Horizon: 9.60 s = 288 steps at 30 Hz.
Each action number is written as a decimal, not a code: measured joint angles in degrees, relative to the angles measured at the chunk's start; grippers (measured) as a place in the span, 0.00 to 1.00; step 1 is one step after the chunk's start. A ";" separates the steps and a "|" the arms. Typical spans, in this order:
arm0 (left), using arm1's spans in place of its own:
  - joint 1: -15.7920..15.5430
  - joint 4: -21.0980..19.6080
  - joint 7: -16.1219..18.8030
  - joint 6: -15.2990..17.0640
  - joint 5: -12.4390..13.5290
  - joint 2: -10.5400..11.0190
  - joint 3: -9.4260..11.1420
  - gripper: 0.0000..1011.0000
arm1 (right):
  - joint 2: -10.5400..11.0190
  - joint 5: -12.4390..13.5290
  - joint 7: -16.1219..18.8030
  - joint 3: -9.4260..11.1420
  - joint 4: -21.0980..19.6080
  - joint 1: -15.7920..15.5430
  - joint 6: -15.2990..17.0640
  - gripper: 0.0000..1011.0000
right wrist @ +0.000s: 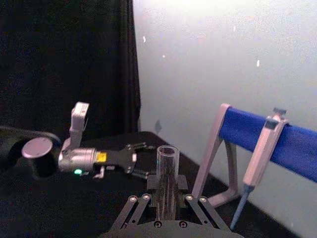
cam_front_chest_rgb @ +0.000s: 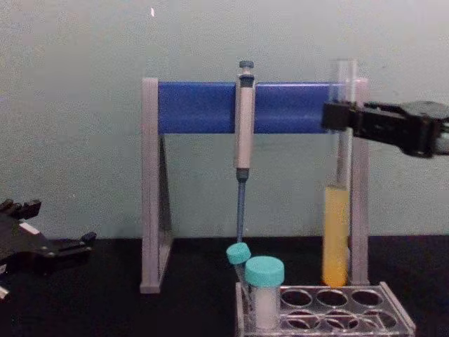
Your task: Pick up the test tube from the test tube rack, shake it, then place it back into the test tube rack.
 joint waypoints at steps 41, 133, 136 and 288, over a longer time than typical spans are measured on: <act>0.00 0.00 0.00 0.00 0.00 0.00 0.00 0.99 | -5.11 -5.58 -9.82 0.89 3.73 -0.26 -3.12 0.23; 0.00 0.00 0.00 0.00 0.00 0.00 0.00 0.99 | -8.17 -11.06 -7.91 -4.03 15.04 3.56 0.09 0.23; 0.00 0.00 0.00 0.00 0.00 0.00 0.00 0.99 | -8.18 -11.07 -7.94 -4.03 15.06 3.56 0.15 0.23; 0.00 0.00 0.00 0.00 0.00 0.00 0.00 0.99 | -11.68 -18.65 -31.70 8.39 10.43 -3.69 13.43 0.99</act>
